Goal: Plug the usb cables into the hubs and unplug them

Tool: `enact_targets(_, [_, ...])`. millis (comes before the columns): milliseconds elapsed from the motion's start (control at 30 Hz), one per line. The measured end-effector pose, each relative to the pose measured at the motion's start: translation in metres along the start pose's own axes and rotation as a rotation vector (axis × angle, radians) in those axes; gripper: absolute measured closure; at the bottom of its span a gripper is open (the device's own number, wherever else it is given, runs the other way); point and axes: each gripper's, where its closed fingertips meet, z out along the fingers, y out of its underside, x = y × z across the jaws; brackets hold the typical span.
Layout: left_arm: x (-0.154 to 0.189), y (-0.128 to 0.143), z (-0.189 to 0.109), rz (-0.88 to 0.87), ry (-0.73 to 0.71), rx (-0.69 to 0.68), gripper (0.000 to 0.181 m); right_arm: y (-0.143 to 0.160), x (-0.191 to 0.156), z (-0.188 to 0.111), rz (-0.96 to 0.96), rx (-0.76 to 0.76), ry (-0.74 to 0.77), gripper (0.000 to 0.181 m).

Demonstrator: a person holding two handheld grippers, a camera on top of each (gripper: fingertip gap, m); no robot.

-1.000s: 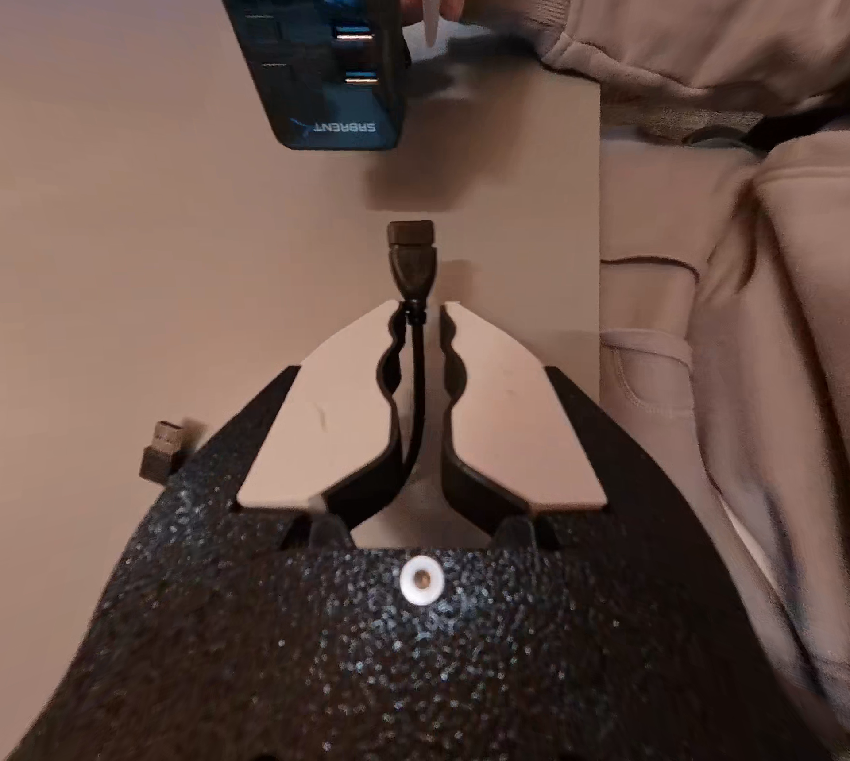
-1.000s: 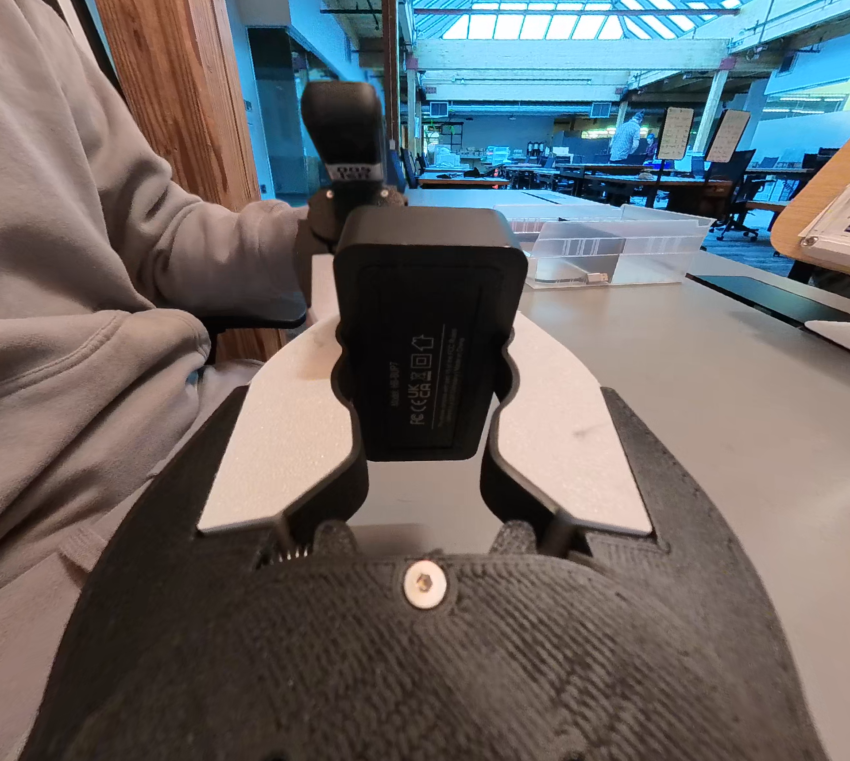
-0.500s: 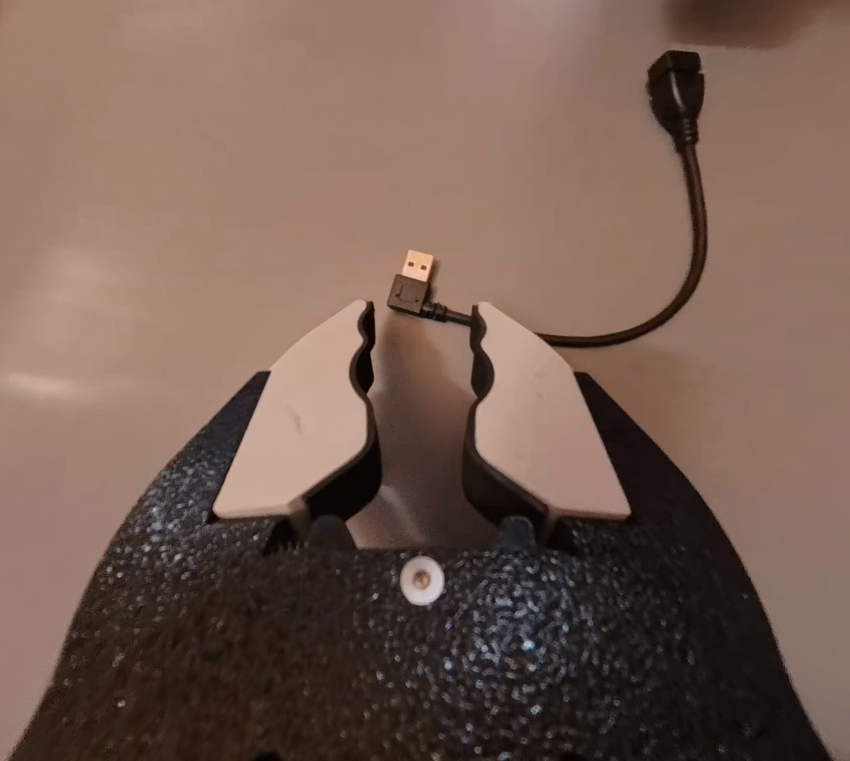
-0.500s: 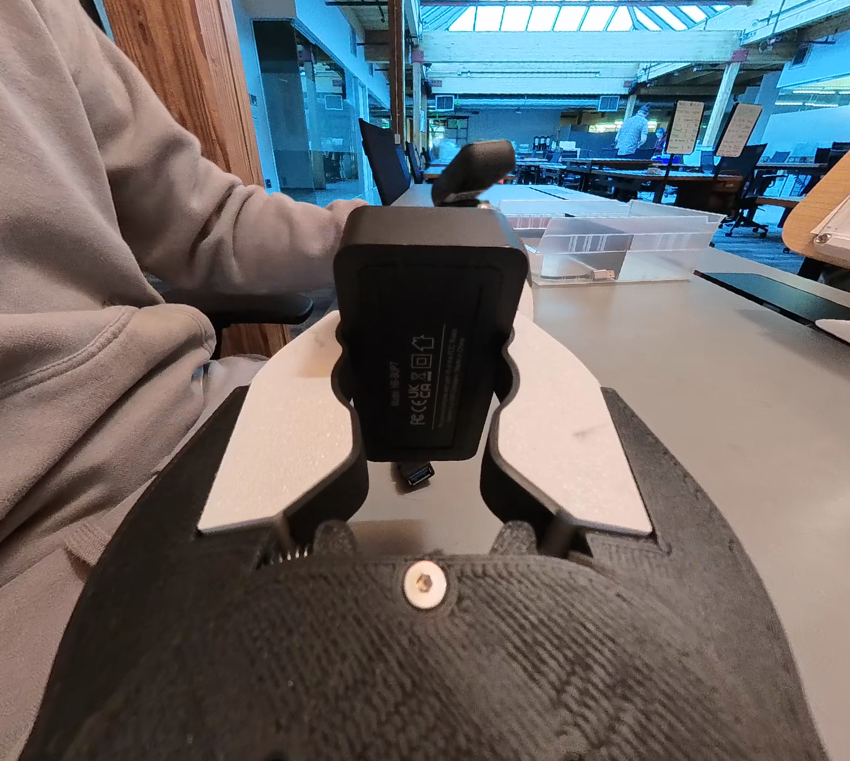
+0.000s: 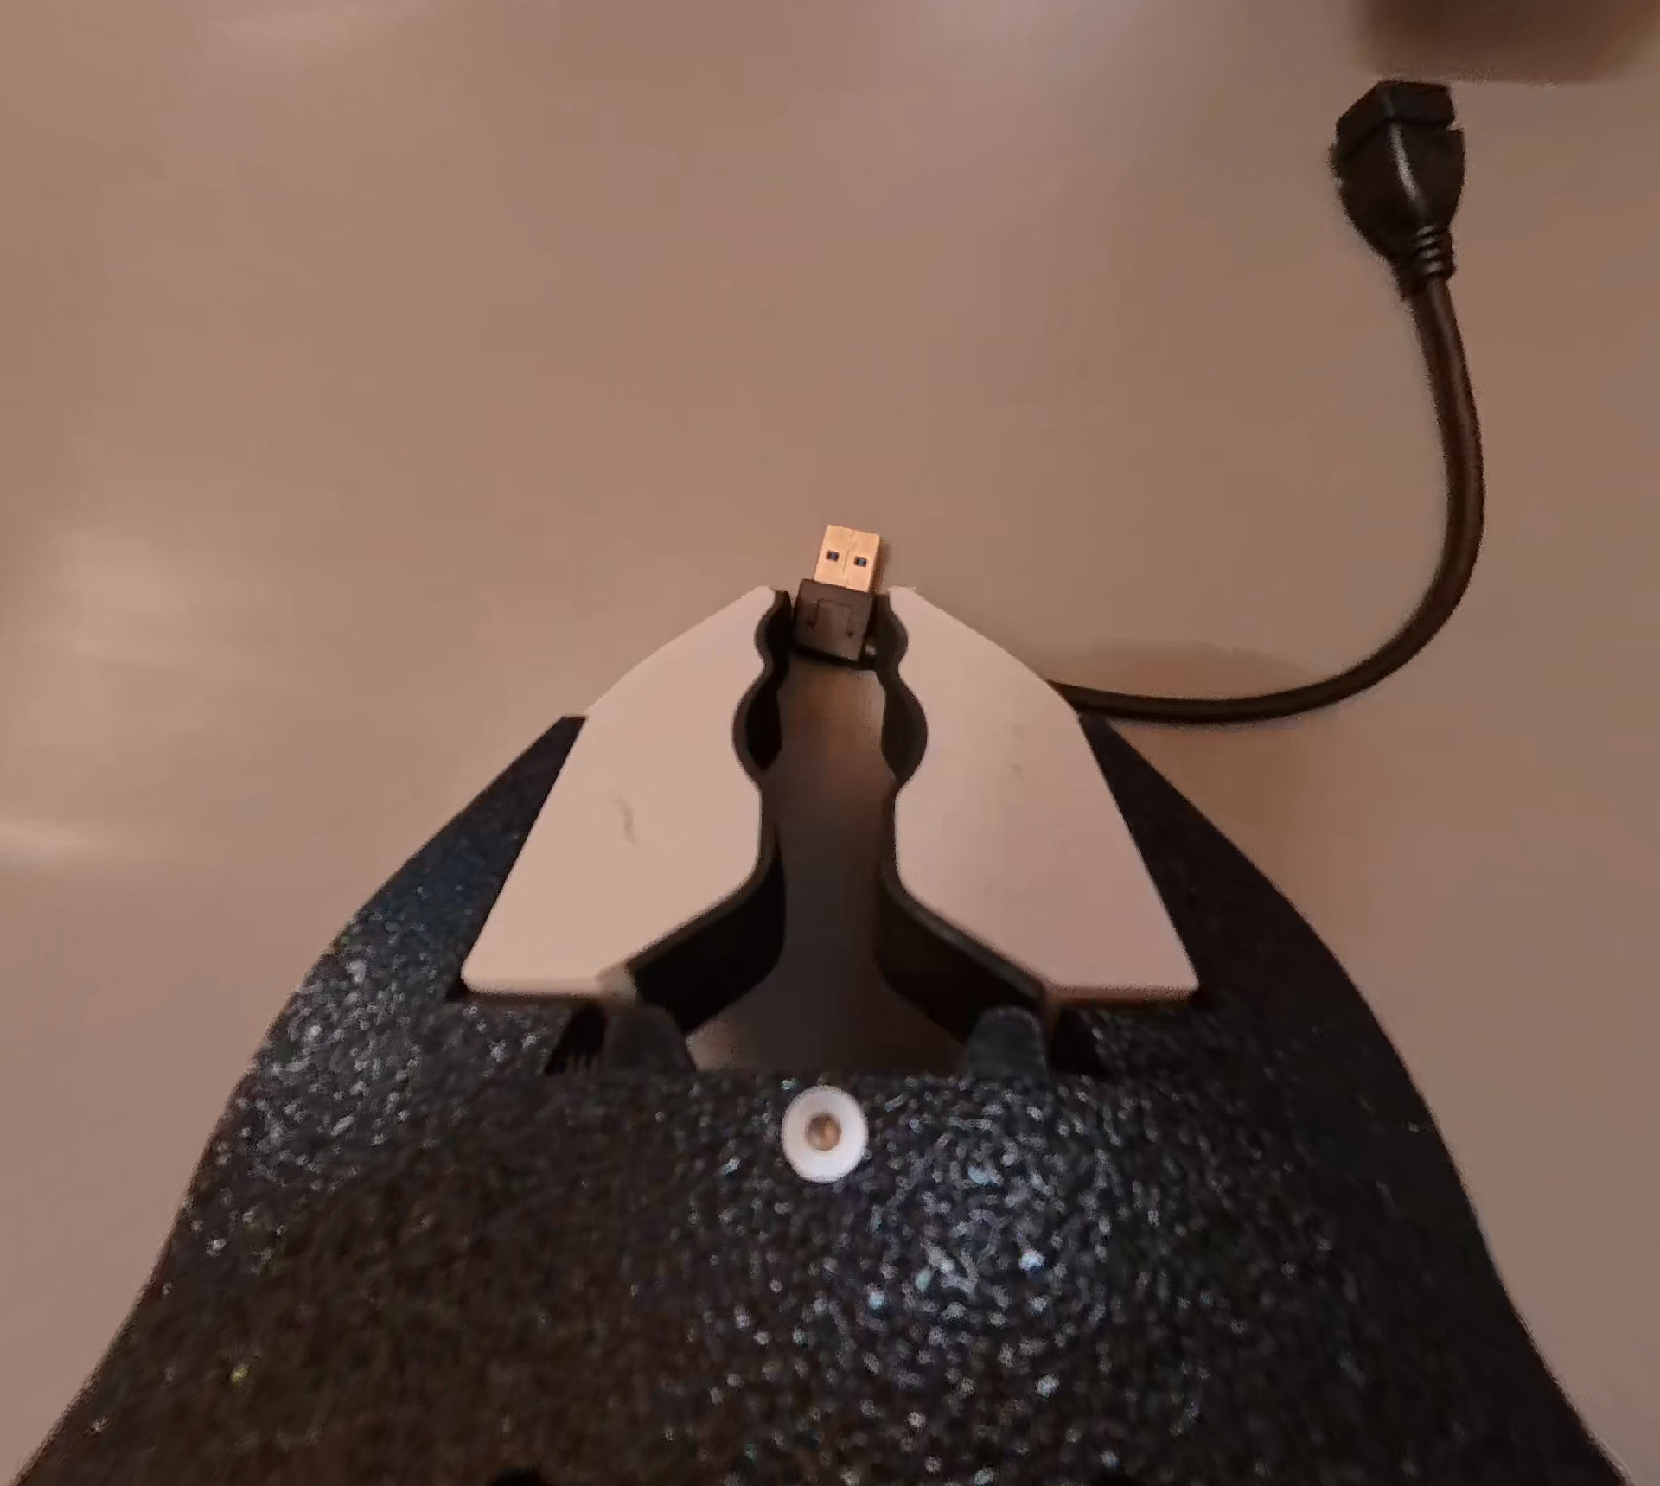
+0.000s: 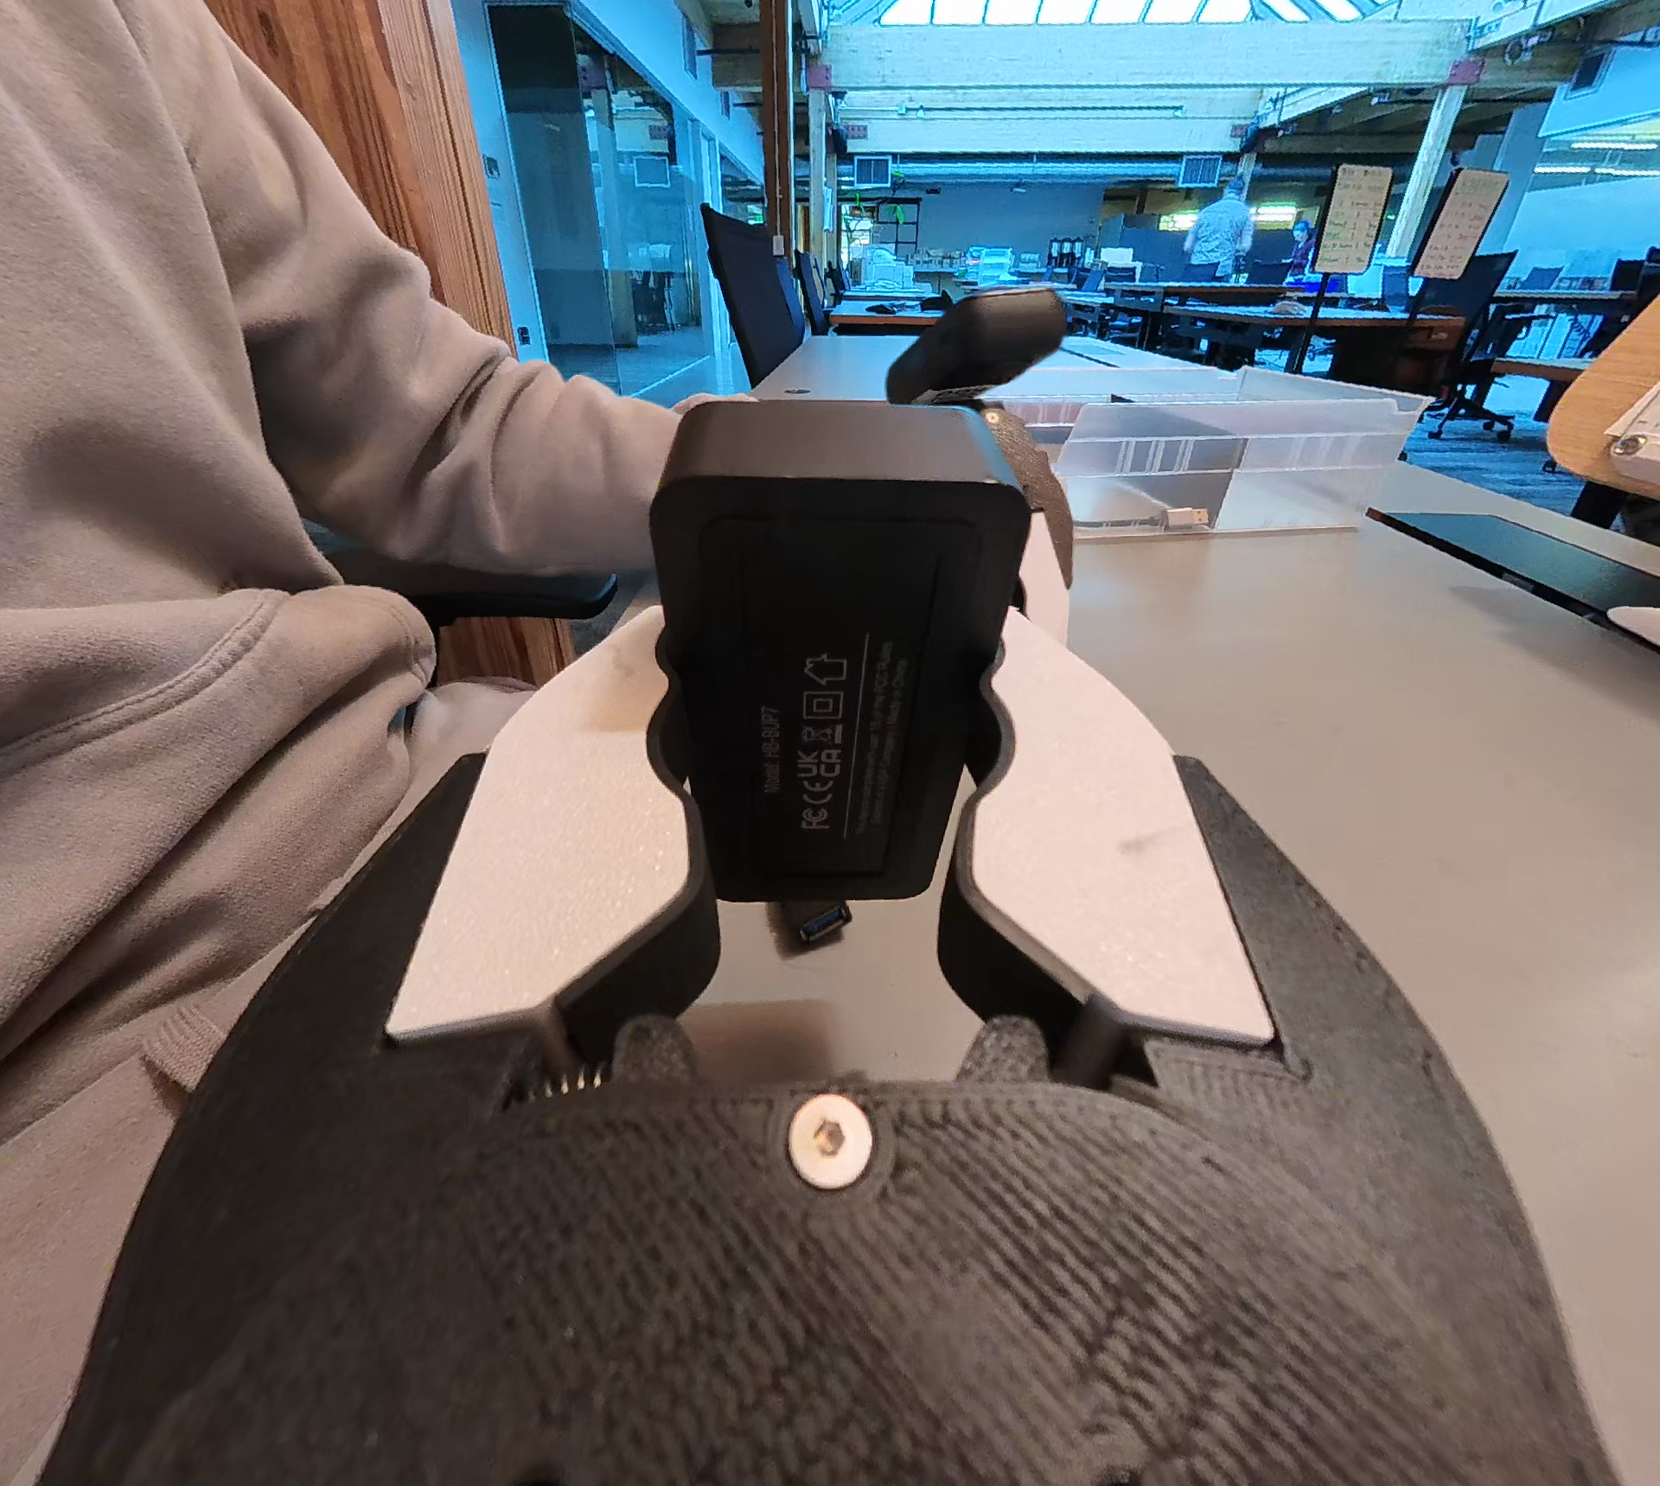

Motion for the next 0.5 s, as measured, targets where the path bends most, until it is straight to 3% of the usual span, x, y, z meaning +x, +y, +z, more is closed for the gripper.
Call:
enact_targets(233, [0.011,-0.009,-0.005,-0.153,-0.074,-0.026,0.165,0.000,0.002,0.000,0.006,-0.003,0.011,0.121])
enact_targets(500, [0.076,-0.099,-0.031,-0.042,0.074,-0.025,0.165,0.003,0.004,0.003,0.006,-0.028,0.022,0.121])
